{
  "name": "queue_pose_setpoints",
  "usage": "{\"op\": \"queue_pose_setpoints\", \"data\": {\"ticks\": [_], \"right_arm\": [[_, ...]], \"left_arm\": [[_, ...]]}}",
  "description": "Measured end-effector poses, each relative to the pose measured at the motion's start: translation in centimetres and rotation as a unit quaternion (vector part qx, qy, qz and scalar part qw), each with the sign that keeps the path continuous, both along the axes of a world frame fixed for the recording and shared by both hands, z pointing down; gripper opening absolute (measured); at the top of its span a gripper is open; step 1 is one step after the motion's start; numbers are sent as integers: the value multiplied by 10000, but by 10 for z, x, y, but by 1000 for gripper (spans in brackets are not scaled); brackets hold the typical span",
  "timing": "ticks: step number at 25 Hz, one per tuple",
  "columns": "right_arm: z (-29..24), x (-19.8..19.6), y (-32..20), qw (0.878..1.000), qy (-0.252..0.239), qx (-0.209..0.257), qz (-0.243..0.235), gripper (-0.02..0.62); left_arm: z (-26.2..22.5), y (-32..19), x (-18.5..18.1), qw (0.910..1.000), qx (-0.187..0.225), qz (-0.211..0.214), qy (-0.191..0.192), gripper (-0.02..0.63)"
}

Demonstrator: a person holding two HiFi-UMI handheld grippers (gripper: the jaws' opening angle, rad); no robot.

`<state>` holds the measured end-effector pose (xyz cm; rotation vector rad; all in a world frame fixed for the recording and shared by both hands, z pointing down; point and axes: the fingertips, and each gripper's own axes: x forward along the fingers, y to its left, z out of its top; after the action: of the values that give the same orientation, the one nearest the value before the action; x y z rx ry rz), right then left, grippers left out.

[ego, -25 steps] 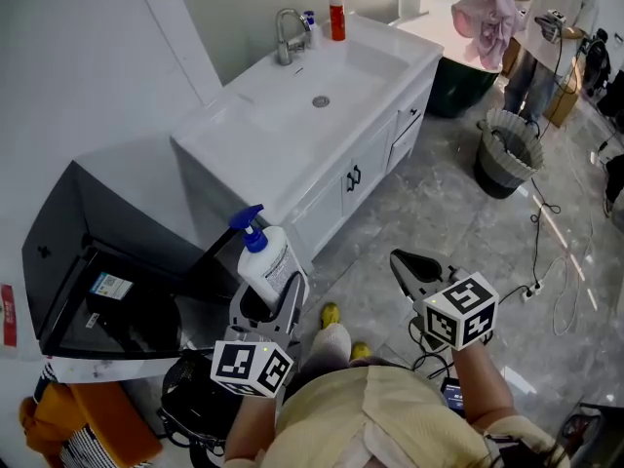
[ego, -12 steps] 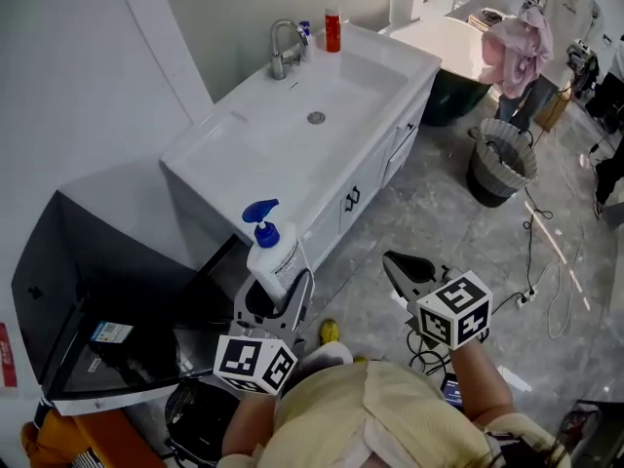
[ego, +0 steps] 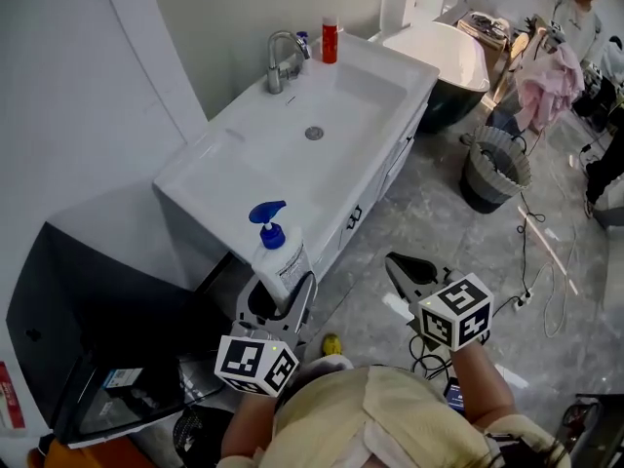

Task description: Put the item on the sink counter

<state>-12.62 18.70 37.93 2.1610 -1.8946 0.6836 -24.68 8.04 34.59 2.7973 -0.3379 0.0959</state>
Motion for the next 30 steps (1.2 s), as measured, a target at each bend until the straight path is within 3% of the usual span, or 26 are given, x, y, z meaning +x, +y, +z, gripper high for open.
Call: {"op": "queue_pose_setpoints", "data": {"ticks": [14,30], "right_arm": [[-3,40,-22,9996,151,-62,249,26],[0,152,-28,9995,123,110,-253,26]], "left_arm": [[1,-28,50,9995,23,304,79,290],[3,-25,152,9997,166,-185,-27,290]]}}
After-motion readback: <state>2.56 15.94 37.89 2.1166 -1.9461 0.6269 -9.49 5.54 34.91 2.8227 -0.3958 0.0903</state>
